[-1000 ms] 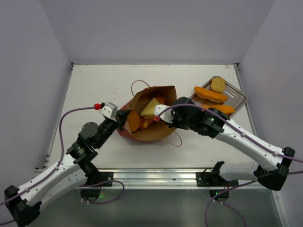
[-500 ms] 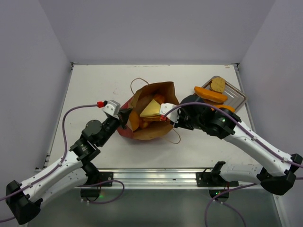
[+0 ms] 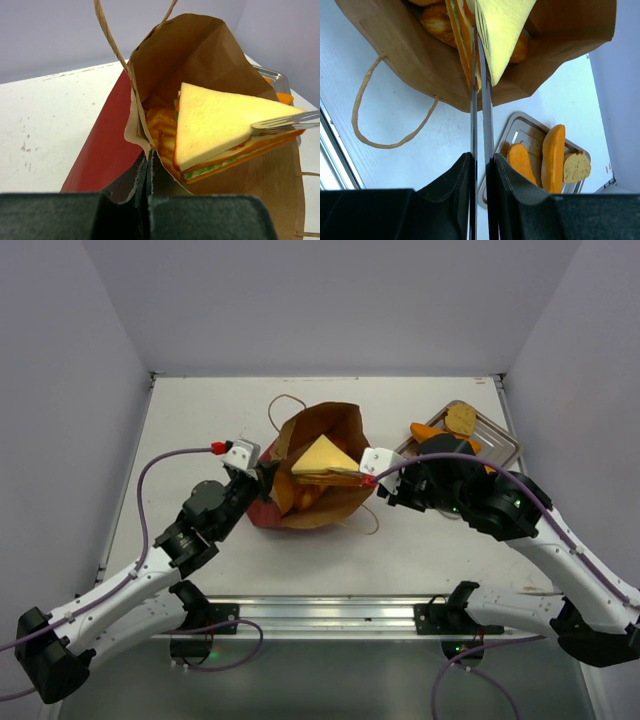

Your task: Take the fake bread out of the paper bag

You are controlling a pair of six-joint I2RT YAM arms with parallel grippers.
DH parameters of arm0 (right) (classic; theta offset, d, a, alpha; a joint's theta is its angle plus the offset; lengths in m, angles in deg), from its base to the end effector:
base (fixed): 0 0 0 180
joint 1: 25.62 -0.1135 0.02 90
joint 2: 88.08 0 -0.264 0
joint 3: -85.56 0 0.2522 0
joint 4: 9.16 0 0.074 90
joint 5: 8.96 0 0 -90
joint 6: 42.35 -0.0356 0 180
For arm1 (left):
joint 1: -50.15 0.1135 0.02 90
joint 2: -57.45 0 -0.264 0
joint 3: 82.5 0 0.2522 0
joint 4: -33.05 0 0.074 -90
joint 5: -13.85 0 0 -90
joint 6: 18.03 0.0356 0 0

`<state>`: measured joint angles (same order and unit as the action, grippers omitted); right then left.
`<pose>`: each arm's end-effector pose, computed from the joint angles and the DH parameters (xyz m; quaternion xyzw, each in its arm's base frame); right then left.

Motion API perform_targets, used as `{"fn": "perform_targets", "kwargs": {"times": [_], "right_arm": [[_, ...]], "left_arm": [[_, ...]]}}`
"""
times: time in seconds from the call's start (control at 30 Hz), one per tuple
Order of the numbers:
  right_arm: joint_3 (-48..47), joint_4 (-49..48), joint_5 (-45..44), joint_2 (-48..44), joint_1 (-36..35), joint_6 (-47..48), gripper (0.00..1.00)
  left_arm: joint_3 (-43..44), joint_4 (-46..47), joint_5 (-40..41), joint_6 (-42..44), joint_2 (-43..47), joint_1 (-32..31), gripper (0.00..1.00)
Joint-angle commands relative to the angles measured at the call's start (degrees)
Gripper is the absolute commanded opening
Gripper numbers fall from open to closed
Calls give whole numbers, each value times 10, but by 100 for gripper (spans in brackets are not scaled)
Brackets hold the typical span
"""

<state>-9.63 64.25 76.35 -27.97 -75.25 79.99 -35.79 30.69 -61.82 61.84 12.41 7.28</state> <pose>0.1193 0.1358 0.4194 -0.5764 0.6906 0.0290 0.4360 0.1482 -0.1255 0.3063 0.1148 0.7019 -0.2318 0.6637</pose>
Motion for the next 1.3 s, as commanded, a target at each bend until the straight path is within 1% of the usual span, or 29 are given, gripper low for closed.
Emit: {"fn": "perform_targets", "kwargs": {"times": [0.0, 0.17, 0.4, 0.57, 0.7, 1.0, 1.13, 1.27], "right_arm": [[-43, -15, 25, -24, 11, -7, 0], [-80, -8, 44, -40, 29, -10, 0], [-102, -8, 44, -62, 59, -11, 0], [-99, -16, 21, -78, 81, -10, 0], [-93, -28, -8, -94, 116, -10, 0], [-56, -53, -57, -124, 189, -18, 0], [-16, -70, -94, -129, 218, -21, 0], [29, -82, -104, -134, 247, -24, 0]], "left_arm": [[42, -9, 35, -16, -16, 0, 0], [72, -30, 51, -24, -42, 0, 0], [91, -34, 54, -37, -66, 0, 0], [103, -36, 53, -38, -68, 0, 0], [103, -40, 55, -33, -62, 0, 0], [89, -51, 51, -19, -33, 0, 0], [80, -56, 42, -6, -16, 0, 0], [69, -62, 35, 16, 13, 0, 0]]}}
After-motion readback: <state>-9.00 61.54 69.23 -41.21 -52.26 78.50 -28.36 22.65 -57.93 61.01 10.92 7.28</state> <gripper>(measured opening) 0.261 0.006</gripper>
